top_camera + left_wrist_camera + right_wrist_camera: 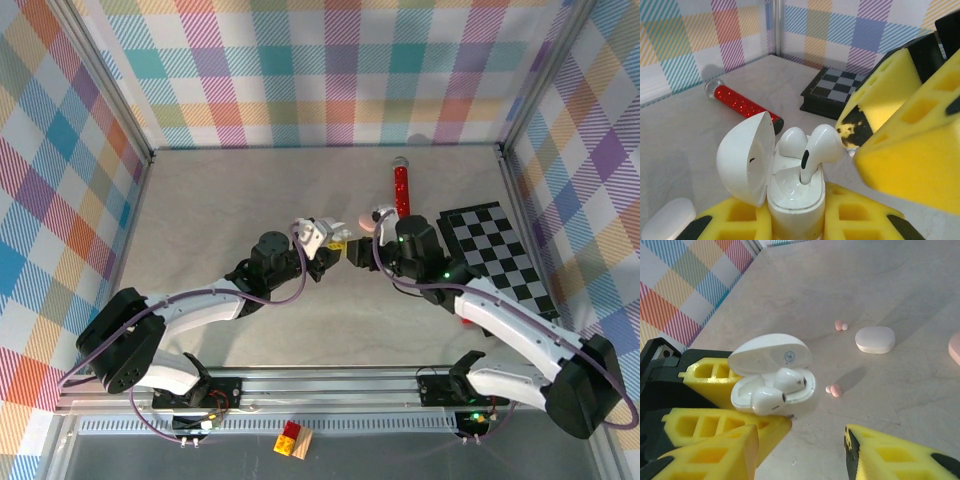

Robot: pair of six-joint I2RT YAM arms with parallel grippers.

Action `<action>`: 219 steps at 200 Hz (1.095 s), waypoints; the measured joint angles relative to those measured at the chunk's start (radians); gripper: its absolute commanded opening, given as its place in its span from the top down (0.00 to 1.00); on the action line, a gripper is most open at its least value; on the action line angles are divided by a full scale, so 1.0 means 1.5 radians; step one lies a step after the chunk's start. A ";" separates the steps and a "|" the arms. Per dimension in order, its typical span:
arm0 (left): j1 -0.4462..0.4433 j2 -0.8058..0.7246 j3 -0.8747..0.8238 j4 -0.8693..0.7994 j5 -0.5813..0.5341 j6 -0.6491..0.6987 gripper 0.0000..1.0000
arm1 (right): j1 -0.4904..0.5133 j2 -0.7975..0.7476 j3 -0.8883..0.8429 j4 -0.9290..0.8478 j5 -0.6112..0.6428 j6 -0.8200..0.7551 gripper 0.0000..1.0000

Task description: Insert the wireless bluetooth earbuds into the charging case

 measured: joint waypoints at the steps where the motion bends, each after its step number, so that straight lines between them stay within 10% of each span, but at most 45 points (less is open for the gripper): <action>1: 0.000 0.000 0.000 0.001 0.001 0.000 0.89 | -0.001 -0.003 -0.001 -0.001 0.000 0.000 0.50; 219: 0.010 -0.028 -0.014 0.028 0.116 0.048 0.88 | -0.062 -0.075 -0.030 -0.004 -0.081 0.022 0.49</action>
